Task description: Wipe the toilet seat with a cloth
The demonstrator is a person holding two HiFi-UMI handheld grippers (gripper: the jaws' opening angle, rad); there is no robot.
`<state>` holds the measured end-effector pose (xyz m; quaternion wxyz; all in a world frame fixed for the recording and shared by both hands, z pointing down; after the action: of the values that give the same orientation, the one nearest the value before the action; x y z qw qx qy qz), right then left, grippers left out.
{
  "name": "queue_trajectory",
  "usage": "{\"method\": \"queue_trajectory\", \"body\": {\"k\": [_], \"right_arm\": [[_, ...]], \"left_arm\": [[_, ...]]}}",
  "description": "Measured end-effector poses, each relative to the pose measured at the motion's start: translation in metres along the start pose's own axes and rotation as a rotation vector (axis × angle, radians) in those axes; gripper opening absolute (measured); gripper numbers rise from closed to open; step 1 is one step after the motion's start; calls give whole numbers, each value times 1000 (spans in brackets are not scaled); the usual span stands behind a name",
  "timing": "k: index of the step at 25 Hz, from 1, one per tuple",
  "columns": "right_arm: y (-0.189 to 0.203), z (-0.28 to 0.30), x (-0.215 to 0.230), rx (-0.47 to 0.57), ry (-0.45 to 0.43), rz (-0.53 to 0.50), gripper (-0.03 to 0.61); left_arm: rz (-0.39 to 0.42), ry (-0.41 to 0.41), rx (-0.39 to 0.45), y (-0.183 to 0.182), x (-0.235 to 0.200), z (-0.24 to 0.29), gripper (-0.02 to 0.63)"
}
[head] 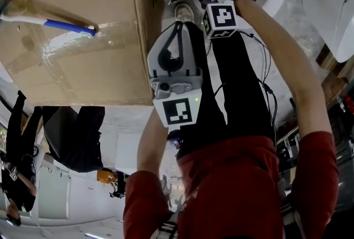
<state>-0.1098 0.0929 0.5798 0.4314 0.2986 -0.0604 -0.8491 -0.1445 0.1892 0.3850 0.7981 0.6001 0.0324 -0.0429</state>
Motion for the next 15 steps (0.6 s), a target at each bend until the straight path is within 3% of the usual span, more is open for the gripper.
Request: {"method": "queue_trajectory", "body": {"k": [6, 15], "right_arm": [[-2, -29, -54, 18, -52, 72, 89], [25, -65, -102, -34, -64, 314, 90]], "left_arm": [[-6, -27, -2, 0, -1, 6, 14], [-32, -11, -25, 0, 16, 31, 14]]}}
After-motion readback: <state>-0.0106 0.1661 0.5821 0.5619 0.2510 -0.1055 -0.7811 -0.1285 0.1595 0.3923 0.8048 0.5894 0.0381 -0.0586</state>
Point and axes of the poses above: the fingertips, and each gripper's own axes: z forward along the fingers, x to its right, y out of its underside, the point moved 6 cm from there along -z, backward along the fingers, and after that the axes turned 6 degrees about y, right-handed, at the moved point
